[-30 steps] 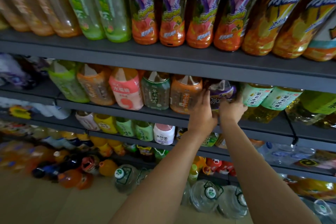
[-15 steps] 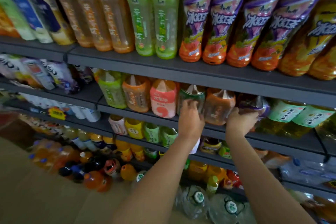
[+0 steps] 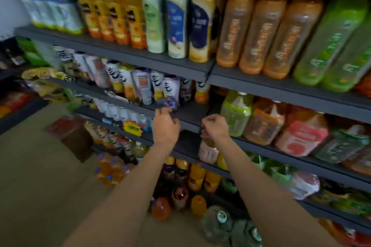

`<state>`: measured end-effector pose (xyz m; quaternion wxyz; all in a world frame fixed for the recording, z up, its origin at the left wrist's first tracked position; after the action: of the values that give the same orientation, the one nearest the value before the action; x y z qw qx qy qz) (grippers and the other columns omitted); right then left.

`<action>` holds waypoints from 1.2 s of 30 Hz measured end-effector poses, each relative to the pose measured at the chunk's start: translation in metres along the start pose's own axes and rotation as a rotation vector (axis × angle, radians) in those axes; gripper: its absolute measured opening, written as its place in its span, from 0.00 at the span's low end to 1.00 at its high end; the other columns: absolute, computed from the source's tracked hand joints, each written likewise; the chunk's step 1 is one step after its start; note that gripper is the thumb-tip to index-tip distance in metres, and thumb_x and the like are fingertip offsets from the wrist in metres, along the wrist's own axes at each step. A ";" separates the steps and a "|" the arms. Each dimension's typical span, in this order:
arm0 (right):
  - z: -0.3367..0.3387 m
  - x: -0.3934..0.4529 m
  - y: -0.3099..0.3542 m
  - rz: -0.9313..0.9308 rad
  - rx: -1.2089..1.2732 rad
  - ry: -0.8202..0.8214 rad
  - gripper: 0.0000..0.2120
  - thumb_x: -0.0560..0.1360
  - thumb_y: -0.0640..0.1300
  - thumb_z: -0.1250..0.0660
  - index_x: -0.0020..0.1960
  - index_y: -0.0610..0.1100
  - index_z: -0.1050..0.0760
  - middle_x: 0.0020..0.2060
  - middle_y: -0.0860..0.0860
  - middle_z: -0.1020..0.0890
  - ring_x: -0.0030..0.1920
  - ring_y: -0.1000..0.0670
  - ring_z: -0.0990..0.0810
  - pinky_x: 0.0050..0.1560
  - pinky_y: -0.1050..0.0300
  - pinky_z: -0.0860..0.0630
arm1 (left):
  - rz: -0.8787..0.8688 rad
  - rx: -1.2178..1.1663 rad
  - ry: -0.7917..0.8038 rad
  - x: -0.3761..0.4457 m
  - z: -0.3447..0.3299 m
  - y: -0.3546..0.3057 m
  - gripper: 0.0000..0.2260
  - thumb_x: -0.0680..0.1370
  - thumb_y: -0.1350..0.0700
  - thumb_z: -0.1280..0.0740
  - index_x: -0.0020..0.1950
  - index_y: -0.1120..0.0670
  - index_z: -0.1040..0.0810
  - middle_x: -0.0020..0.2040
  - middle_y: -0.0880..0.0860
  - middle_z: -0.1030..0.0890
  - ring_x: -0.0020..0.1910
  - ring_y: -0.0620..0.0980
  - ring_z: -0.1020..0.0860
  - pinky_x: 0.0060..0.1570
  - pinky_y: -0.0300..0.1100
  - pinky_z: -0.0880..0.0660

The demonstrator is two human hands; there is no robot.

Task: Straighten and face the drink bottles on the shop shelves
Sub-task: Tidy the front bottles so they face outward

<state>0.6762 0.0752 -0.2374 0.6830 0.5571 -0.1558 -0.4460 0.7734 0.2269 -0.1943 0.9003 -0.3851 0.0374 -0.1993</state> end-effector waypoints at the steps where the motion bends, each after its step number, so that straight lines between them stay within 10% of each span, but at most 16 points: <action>1: -0.021 0.003 0.008 -0.011 -0.004 0.032 0.04 0.76 0.40 0.35 0.49 0.41 0.27 0.43 0.42 0.22 0.31 0.52 0.23 0.22 0.63 0.25 | 0.026 0.002 -0.002 0.014 0.014 0.016 0.13 0.79 0.61 0.38 0.64 0.58 0.30 0.64 0.58 0.33 0.47 0.60 0.24 0.48 0.51 0.25; 17: -0.152 0.110 0.055 0.077 -0.174 -0.088 0.41 0.65 0.48 0.23 0.71 0.40 0.40 0.67 0.42 0.29 0.67 0.40 0.31 0.68 0.45 0.35 | -0.058 -0.145 0.129 0.162 0.014 0.091 0.17 0.77 0.60 0.36 0.65 0.60 0.30 0.60 0.60 0.24 0.56 0.57 0.24 0.54 0.49 0.26; 26: -0.156 0.115 0.040 0.073 -0.140 -0.415 0.31 0.64 0.46 0.22 0.61 0.39 0.31 0.57 0.42 0.22 0.60 0.40 0.26 0.56 0.46 0.26 | -0.154 -0.091 0.221 0.209 -0.025 0.094 0.22 0.79 0.58 0.38 0.72 0.59 0.37 0.67 0.59 0.29 0.63 0.58 0.27 0.58 0.47 0.31; 36: -0.090 0.106 0.021 -0.025 -0.193 -0.602 0.29 0.68 0.43 0.25 0.62 0.36 0.35 0.59 0.38 0.24 0.59 0.38 0.25 0.53 0.49 0.28 | 0.133 -0.451 0.088 0.226 -0.060 0.080 0.35 0.73 0.58 0.29 0.73 0.63 0.44 0.72 0.61 0.37 0.71 0.56 0.38 0.68 0.40 0.43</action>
<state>0.8079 0.0473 -0.2782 0.6505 0.3347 -0.3010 -0.6118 0.9942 0.1481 -0.2737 0.8003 -0.5640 0.1453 -0.1425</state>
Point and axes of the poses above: each hand's wrist, its own x-axis towards the middle knuckle, its own z-axis out of the back of the hand, y = z × x, the point moved 8 cm from there along x, towards the middle knuckle
